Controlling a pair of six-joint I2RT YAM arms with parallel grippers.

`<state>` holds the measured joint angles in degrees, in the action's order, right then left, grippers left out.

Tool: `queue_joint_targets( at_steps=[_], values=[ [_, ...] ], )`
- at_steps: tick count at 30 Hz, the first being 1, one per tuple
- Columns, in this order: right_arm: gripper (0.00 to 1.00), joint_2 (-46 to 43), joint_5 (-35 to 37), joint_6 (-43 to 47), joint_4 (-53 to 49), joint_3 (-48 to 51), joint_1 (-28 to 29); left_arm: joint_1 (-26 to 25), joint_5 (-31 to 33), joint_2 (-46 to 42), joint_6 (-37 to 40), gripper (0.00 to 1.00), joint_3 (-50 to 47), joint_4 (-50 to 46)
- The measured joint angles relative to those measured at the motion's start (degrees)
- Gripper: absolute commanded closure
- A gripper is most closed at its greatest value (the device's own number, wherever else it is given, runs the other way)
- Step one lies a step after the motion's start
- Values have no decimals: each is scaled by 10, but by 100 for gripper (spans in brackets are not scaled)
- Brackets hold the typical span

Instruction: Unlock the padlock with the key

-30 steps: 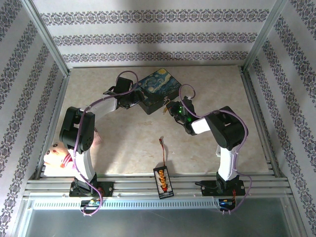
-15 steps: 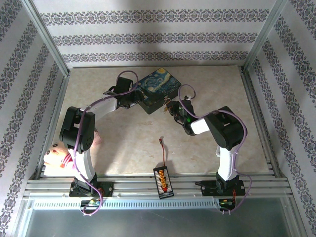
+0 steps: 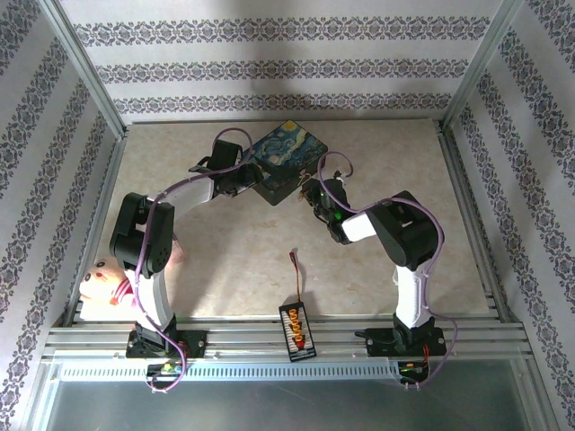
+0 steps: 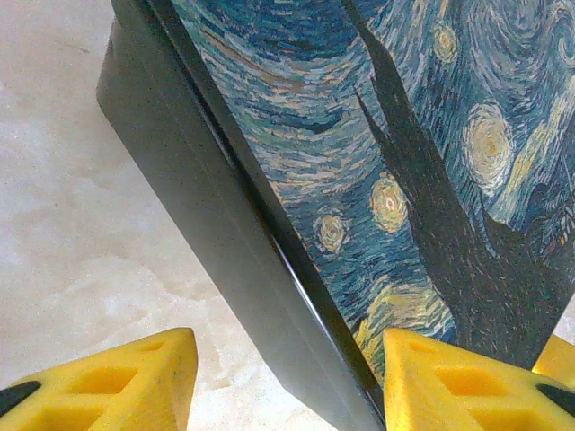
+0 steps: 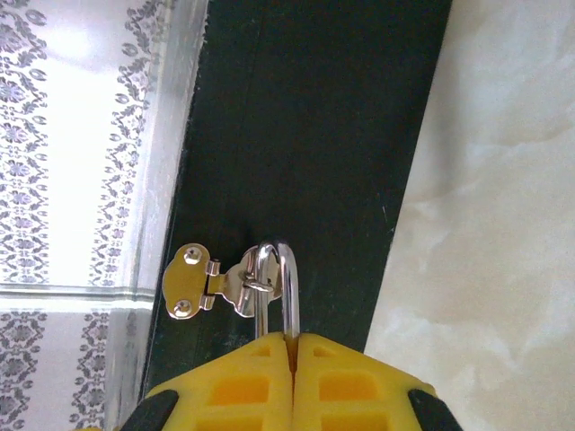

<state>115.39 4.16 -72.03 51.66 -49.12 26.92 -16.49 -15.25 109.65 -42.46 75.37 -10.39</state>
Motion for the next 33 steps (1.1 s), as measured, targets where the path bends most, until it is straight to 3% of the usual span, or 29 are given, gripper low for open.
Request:
queue_joint_targets(
  at_steps=[8,16,24,33],
  values=[
    [99,14,-6,0,23,-4,-5,0,0,0,0,47,-2,6],
    [77,11,-33,-4,18,6,-24,1,-2,0,0,47,-2,6],
    [64,11,-58,-9,15,27,-56,1,-2,0,0,47,-2,6],
    [60,-46,-78,50,-111,15,-31,1,-2,0,0,47,-2,6]
  ],
)
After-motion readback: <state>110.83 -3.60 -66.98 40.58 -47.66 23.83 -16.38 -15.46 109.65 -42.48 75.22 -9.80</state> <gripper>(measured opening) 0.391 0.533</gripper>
